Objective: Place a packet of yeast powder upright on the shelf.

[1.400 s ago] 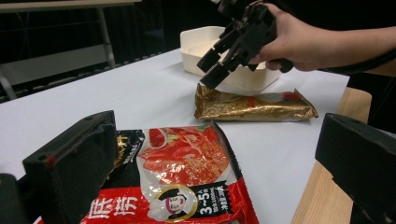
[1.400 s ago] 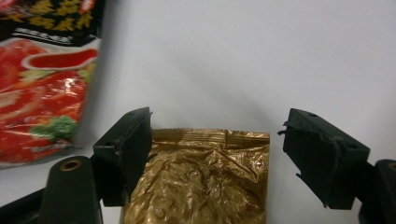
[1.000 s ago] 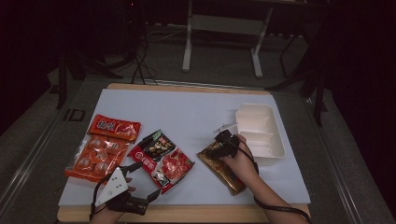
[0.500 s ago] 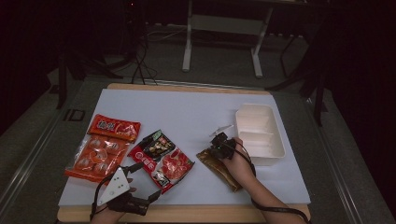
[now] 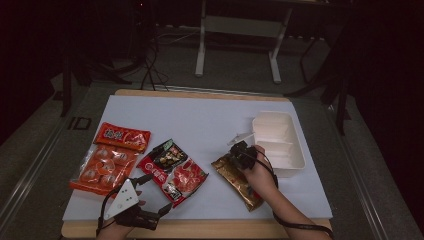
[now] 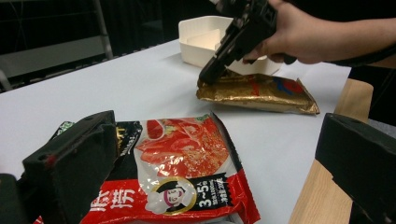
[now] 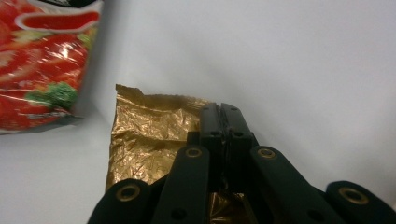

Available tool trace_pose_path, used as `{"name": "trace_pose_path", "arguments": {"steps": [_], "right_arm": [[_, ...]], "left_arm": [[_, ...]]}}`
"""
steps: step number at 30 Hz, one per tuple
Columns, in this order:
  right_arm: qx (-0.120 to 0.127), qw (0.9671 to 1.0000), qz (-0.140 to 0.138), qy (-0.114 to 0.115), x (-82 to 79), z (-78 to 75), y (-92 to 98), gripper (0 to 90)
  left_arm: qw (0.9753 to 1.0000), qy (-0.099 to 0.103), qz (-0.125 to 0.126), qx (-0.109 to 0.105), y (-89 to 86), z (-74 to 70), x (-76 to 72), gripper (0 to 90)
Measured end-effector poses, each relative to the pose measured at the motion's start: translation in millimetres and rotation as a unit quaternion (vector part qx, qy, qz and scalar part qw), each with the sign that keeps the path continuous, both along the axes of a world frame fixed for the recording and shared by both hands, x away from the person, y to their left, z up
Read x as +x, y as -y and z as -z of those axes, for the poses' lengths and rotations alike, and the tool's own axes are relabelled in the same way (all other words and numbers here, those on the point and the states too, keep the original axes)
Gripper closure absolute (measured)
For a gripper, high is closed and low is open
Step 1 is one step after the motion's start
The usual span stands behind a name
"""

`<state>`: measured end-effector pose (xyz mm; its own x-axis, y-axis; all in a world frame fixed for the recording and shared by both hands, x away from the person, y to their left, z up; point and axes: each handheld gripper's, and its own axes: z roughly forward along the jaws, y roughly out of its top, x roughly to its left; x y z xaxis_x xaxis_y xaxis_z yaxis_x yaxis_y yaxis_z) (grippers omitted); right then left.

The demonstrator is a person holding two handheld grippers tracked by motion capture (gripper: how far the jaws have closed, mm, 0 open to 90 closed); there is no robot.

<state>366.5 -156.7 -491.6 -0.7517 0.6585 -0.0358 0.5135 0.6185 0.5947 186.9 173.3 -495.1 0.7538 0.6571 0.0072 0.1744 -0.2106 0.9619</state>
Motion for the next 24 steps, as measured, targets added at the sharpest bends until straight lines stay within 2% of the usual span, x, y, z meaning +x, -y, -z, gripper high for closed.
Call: {"name": "trace_pose_path", "arguments": {"steps": [5,10,13,17,21,22,24], "right_arm": [[0.009,0.9999,-0.002,0.010,-4.1,-9.5,3.2,89.5],[0.035,0.9993,-0.007,0.013,-9.0,-23.3,13.9,89.6],[0.040,0.9990,-0.009,0.019,-12.1,-28.7,17.8,89.6],[0.059,0.9977,-0.010,0.032,-19.1,-41.6,27.3,89.6],[0.066,0.9970,-0.012,0.038,-22.6,-47.9,30.7,89.6],[0.081,0.9956,-0.014,0.044,-27.0,-56.1,33.9,89.7],[0.087,0.9947,-0.018,0.053,-30.3,-62.9,35.2,89.7]], "left_arm": [[1.0000,0.000,-0.001,0.000,-0.2,0.1,0.2,0.1],[1.0000,-0.002,-0.001,-0.001,-0.5,0.5,0.8,0.1],[1.0000,-0.002,-0.001,0.000,-0.1,0.5,0.6,0.1],[1.0000,-0.002,-0.001,0.001,0.3,0.8,0.7,0.1],[1.0000,-0.003,-0.001,0.003,1.1,1.3,1.0,0.1],[1.0000,-0.003,-0.002,0.004,1.3,1.4,1.1,0.1],[1.0000,-0.003,-0.001,0.005,1.5,1.5,1.2,0.1]]}}
